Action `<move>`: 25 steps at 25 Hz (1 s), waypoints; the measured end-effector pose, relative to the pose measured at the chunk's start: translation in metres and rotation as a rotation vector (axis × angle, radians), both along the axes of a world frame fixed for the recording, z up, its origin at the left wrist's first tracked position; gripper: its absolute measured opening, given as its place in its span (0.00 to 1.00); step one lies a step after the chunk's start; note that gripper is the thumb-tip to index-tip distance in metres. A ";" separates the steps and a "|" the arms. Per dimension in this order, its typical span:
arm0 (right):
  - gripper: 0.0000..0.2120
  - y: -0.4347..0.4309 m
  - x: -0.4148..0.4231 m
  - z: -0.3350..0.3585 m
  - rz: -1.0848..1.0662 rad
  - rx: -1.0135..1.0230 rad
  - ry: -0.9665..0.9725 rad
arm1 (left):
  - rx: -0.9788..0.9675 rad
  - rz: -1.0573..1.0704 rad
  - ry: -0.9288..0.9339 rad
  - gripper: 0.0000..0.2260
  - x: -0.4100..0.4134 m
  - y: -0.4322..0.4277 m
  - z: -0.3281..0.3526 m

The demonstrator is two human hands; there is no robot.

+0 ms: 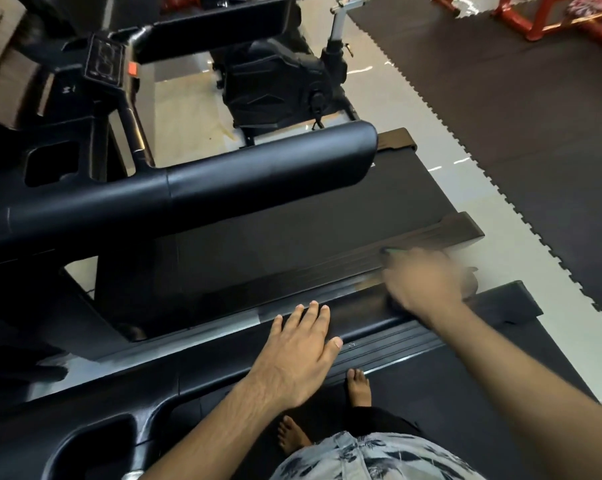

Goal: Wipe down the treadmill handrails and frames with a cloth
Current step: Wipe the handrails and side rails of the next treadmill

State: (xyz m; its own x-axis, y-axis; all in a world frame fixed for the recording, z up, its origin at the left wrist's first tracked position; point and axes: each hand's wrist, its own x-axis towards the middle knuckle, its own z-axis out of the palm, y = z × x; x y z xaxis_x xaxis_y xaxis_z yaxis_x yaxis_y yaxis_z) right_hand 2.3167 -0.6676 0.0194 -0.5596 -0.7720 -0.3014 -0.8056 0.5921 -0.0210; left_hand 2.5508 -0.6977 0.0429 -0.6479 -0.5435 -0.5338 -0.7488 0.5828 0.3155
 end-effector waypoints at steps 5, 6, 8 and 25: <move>0.22 0.013 -0.026 0.005 -0.066 -0.076 -0.078 | 0.005 -0.047 0.013 0.27 -0.019 0.002 0.000; 0.22 0.013 -0.034 0.008 -0.169 -0.051 -0.089 | 0.011 -0.053 0.013 0.27 -0.022 0.003 0.001; 0.23 0.025 -0.024 0.002 -0.091 -0.053 0.016 | 0.009 -0.066 0.016 0.27 -0.031 0.003 0.002; 0.25 0.133 0.088 -0.060 -1.386 -0.681 -0.870 | 0.041 -0.324 0.139 0.27 -0.084 -0.004 -0.003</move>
